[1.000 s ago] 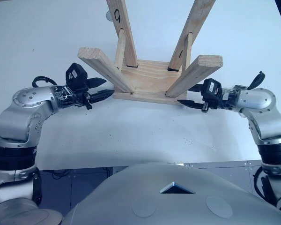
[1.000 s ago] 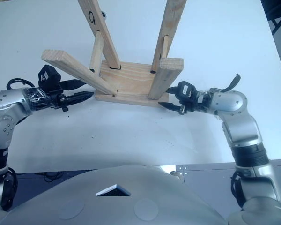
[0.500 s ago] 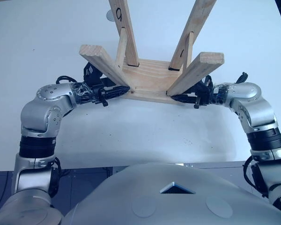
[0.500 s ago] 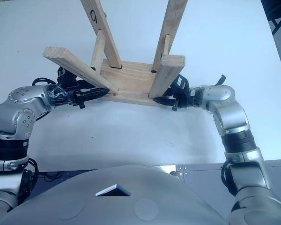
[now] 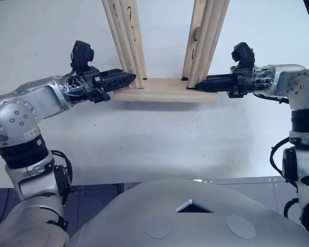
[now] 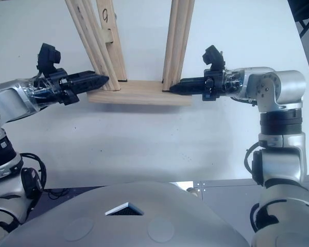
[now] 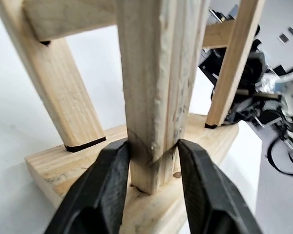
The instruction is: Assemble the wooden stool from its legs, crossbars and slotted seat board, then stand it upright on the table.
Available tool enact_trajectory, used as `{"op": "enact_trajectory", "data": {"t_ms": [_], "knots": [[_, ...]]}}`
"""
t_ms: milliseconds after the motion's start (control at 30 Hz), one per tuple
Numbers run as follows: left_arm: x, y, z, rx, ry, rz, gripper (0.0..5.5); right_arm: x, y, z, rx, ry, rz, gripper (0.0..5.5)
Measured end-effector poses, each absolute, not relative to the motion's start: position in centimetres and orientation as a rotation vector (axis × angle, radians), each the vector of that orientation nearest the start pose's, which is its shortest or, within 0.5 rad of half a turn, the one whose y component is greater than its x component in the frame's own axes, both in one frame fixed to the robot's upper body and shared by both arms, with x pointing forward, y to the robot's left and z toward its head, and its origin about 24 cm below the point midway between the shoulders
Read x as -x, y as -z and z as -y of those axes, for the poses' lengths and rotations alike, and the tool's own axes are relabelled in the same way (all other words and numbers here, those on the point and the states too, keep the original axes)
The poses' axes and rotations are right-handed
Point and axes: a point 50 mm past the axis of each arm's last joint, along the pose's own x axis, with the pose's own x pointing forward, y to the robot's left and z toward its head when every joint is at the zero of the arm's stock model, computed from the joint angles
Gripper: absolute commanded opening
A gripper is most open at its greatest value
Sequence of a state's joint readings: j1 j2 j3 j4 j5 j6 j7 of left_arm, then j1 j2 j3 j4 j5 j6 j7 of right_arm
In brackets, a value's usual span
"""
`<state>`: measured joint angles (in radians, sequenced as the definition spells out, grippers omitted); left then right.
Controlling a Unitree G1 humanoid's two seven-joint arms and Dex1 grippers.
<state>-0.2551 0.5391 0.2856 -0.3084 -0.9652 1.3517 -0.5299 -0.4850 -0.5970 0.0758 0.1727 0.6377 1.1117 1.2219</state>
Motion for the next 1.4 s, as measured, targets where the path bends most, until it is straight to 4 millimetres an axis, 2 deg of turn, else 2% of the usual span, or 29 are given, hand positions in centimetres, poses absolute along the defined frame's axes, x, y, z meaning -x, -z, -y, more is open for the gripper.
{"op": "enact_trajectory", "data": {"t_ms": [133, 300, 400, 533, 633, 700, 733, 800, 933, 1033, 1200, 1333, 1400], "knots": [[-25.4, -11.7, -18.8, 0.517, 0.777, -0.628, 2.54, -29.3, -10.9, 18.1, -0.495, -1.187, -0.665, 2.26], [-27.0, -12.6, -19.7, 0.588, 0.696, -0.593, 3.42, -30.3, -12.0, 18.3, -0.659, -1.159, -0.635, 3.21], [-27.6, -13.1, -20.4, 0.633, 0.657, -0.555, 3.42, -30.3, -11.9, 18.3, -0.660, -1.153, -0.646, 3.21], [-28.6, -15.9, -21.5, 0.700, 0.659, -0.392, 3.42, -30.8, -11.8, 19.0, -0.636, -1.108, -0.602, 3.21], [-28.7, -16.7, -22.4, 0.688, 0.634, -0.318, 3.44, -31.2, -12.1, 19.6, -0.568, -1.081, -0.533, 3.37], [-28.4, -17.5, -23.8, 0.567, 0.604, -0.239, 3.61, -31.1, -12.0, 20.9, -0.474, -1.030, -0.481, 3.73], [-28.0, -17.2, -24.8, 0.487, 0.573, -0.235, 3.75, -30.7, -11.9, 21.7, -0.417, -1.000, -0.471, 3.92], [-27.1, -15.6, -26.5, 0.276, 0.561, -0.289, 4.01, -29.4, -11.0, 22.3, -0.304, -0.990, -0.458, 4.28], [-25.5, -12.8, -28.1, -0.026, 0.662, -0.441, 4.01, -25.6, -8.8, 21.7, -0.112, -1.081, -0.540, 4.28], [-25.3, -11.6, -27.6, -0.115, 0.767, -0.485, 4.01, -24.6, -8.2, 21.2, -0.068, -1.110, -0.556, 4.28], [-26.1, -10.4, -25.5, -0.123, 0.917, -0.475, 4.01, -24.3, -8.0, 20.2, -0.048, -1.130, -0.558, 4.28], [-27.6, -10.2, -23.6, -0.114, 0.998, -0.431, 4.01, -25.2, -6.8, 18.4, -0.059, -1.132, -0.557, 3.62], [-28.2, -10.0, -23.1, -0.114, 1.015, -0.427, 4.01, -25.5, -6.0, 18.2, -0.043, -1.127, -0.586, 3.28]]}}
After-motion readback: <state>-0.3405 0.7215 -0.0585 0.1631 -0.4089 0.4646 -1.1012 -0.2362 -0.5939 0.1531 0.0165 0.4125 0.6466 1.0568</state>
